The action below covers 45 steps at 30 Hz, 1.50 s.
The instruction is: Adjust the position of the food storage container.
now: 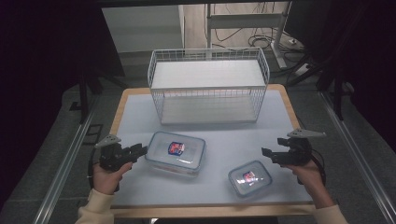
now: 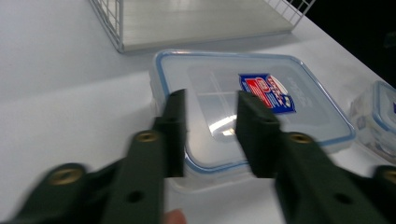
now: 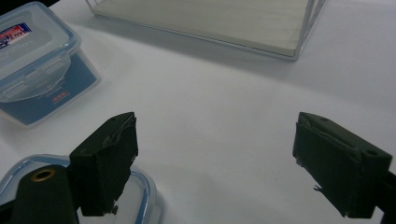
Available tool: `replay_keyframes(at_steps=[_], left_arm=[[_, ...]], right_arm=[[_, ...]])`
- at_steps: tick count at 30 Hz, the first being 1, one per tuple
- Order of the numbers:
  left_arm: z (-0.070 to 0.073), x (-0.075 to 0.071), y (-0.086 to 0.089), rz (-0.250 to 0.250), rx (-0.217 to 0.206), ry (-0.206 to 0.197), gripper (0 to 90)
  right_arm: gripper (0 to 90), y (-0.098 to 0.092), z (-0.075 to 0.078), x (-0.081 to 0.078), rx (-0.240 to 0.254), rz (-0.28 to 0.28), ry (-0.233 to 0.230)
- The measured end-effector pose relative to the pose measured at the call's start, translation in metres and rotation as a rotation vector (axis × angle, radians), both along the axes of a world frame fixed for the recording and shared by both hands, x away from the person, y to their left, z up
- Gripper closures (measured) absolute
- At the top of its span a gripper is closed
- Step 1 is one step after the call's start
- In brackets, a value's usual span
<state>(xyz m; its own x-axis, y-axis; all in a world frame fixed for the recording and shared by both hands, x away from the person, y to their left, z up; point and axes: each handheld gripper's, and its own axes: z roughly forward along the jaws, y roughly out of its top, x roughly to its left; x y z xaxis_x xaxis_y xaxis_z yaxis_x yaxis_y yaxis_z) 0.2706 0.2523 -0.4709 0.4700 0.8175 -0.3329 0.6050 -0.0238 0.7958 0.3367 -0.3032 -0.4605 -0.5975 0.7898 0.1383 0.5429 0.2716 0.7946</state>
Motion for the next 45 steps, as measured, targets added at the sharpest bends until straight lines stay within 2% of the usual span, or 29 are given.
replay_keyframes(at_steps=[2,3,4,6,10,14,15,17,18,19,20,21,22,24,26,27,28,29,34,39,45], left_arm=[[0.001,0.0,0.0,-0.012,-0.004,0.001,81.5],[0.004,-0.002,-0.002,-0.034,-0.003,0.003,81.5],[0.005,-0.003,-0.003,-0.042,0.004,0.0,87.0],[0.009,-0.005,-0.007,-0.071,0.028,-0.009,89.8],[0.009,-0.007,-0.007,-0.092,0.023,-0.003,90.0],[0.007,-0.014,-0.015,-0.157,0.007,0.009,90.0],[0.005,-0.015,-0.019,-0.181,-0.01,0.02,90.0],[0.003,-0.017,-0.023,-0.199,-0.025,0.03,90.0],[-0.002,-0.019,-0.032,-0.228,-0.014,0.043,90.0],[-0.002,-0.019,-0.032,-0.228,-0.014,0.043,90.0],[-0.005,-0.021,-0.042,-0.253,-0.003,0.052,90.0],[-0.01,-0.022,-0.058,-0.298,0.024,0.066,90.0],[-0.012,-0.023,-0.066,-0.317,0.041,0.074,90.0],[-0.016,-0.024,-0.08,-0.348,0.075,0.082,90.0],[-0.021,-0.024,-0.091,-0.382,0.094,0.094,90.0],[-0.021,-0.024,-0.091,-0.382,0.094,0.094,90.0],[-0.025,-0.025,-0.1,-0.403,0.123,0.104,90.0],[-0.025,-0.025,-0.1,-0.403,0.123,0.104,90.0],[-0.034,-0.019,-0.119,-0.406,0.21,0.112,90.0],[-0.033,-0.014,-0.126,-0.399,0.229,0.108,90.0],[-0.036,-0.007,-0.131,-0.4,0.218,0.127,90.0]], right_arm=[[14.5,0.0,0.0,0.0,0.0,0.001,-0.001],[14.6,0.0,0.0,-0.001,0.002,0.004,-0.001],[14.9,0.0,0.001,-0.003,-0.003,0.008,-0.005],[15.3,0.0,0.001,-0.003,-0.006,0.007,-0.009],[15.8,-0.002,0.001,-0.002,-0.005,0.003,-0.009],[16.1,-0.003,-0.003,-0.001,-0.014,0.0,0.001],[16.2,-0.003,-0.004,0.0,-0.013,0.0,0.003],[16.2,-0.003,-0.004,0.0,-0.013,0.0,0.005],[16.4,-0.002,-0.005,0.0,-0.012,0.001,0.01],[16.5,-0.002,-0.005,-0.001,-0.012,0.002,0.012],[16.5,-0.002,-0.006,-0.001,-0.016,0.004,0.011],[16.6,-0.002,-0.006,-0.001,-0.019,0.006,0.011],[16.6,-0.001,-0.007,-0.001,-0.021,0.008,0.013],[17.0,-0.001,-0.008,-0.001,-0.032,0.009,0.015],[17.3,-0.001,-0.009,-0.001,-0.042,0.009,0.016],[17.3,-0.001,-0.009,-0.001,-0.042,0.009,0.016],[17.4,-0.001,-0.01,-0.001,-0.046,0.01,0.019],[17.5,-0.001,-0.011,-0.001,-0.047,0.009,0.019],[17.7,0.0,-0.011,-0.001,-0.05,0.012,0.02],[17.9,0.0,-0.01,-0.001,-0.053,0.013,0.018],[18.0,-0.001,-0.011,0.0,-0.055,0.013,0.022]])
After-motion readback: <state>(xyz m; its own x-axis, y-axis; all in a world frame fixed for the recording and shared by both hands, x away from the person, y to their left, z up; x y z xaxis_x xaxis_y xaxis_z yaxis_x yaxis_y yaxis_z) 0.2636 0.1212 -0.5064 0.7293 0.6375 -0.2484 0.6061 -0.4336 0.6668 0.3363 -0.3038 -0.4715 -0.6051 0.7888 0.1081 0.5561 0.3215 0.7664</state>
